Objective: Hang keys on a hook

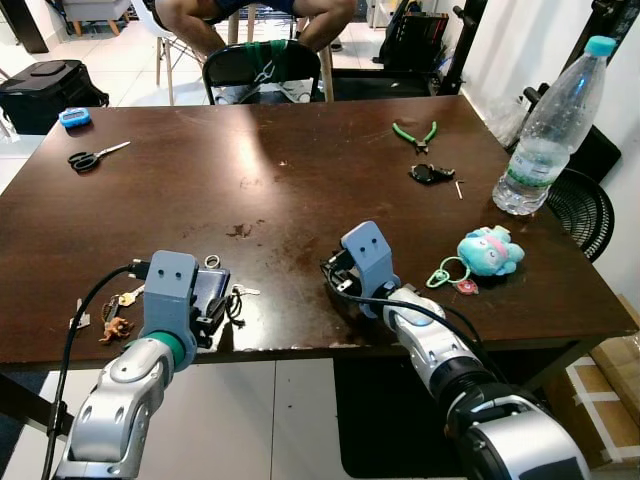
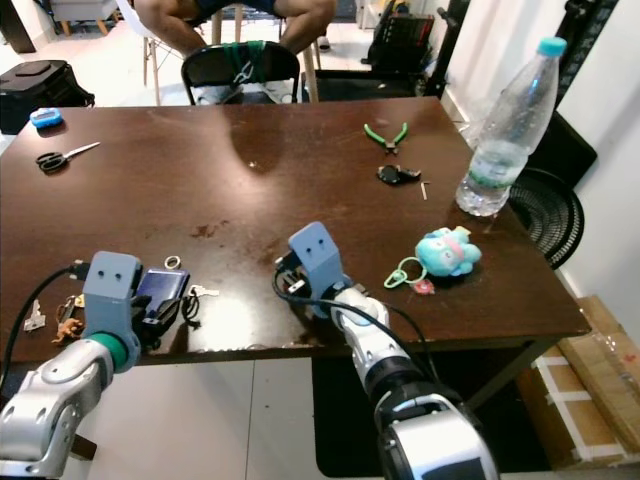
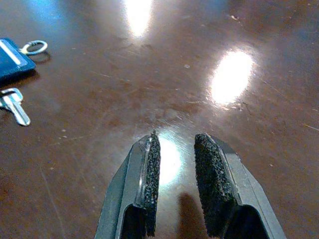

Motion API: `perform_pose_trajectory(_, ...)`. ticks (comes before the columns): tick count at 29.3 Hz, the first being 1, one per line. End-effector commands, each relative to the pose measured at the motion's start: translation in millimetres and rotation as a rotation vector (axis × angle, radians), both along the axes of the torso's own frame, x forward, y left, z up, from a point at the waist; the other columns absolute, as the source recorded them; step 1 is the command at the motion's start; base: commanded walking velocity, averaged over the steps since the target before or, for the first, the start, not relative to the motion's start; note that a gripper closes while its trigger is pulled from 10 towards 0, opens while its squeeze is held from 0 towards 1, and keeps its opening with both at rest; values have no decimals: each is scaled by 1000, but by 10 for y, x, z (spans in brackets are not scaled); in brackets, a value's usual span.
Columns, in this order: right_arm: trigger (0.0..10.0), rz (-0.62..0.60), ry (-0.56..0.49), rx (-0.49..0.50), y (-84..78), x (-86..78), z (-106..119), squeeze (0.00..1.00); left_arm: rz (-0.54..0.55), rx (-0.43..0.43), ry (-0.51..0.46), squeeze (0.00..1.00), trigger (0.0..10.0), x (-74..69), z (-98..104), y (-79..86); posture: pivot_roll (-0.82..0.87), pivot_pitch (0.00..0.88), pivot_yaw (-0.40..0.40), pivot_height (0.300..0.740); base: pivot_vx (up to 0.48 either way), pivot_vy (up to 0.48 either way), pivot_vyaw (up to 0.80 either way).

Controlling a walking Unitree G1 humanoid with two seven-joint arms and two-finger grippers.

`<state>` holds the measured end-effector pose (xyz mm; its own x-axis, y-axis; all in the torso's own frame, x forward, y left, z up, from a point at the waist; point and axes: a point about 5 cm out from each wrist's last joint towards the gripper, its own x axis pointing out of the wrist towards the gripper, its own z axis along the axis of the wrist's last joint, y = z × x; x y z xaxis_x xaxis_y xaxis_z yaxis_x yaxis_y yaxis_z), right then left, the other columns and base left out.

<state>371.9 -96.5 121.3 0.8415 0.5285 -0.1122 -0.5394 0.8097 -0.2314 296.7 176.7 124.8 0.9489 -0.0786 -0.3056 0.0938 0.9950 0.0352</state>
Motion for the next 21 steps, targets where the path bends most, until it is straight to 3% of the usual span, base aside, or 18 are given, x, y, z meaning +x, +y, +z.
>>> perform_pose_trajectory(1, 10000, 6, 4, 2, 27, 0, -5, 0, -5, -2, 21, 0, 10000, 67, -54, -64, 17, 74, 90, 740, 0, 0, 0)
perform_pose_trajectory(5, 10000, 3, 3, 4, 25, 2, -1, 0, 10, -13, 16, 0, 10000, 139, -20, -33, 12, 75, 93, 740, 0, 0, 0)
perform_pose_trajectory(11, 10000, 0, 3, 5, 15, 2, -2, 0, -21, -28, 12, 0, 10000, 119, 12, -55, 18, 78, 96, 740, 0, 0, 0)
perform_pose_trajectory(14, 10000, -1, 2, 6, 16, 5, 3, 0, -104, -20, 18, 0, 10000, 44, -51, -254, 19, 79, 94, 740, 0, 0, 0)
perform_pose_trajectory(21, 10000, 2, 2, 6, 23, 6, 6, 0, -156, -35, 49, 0, 10000, 47, -154, -443, 13, 79, 94, 740, 0, 0, 0)
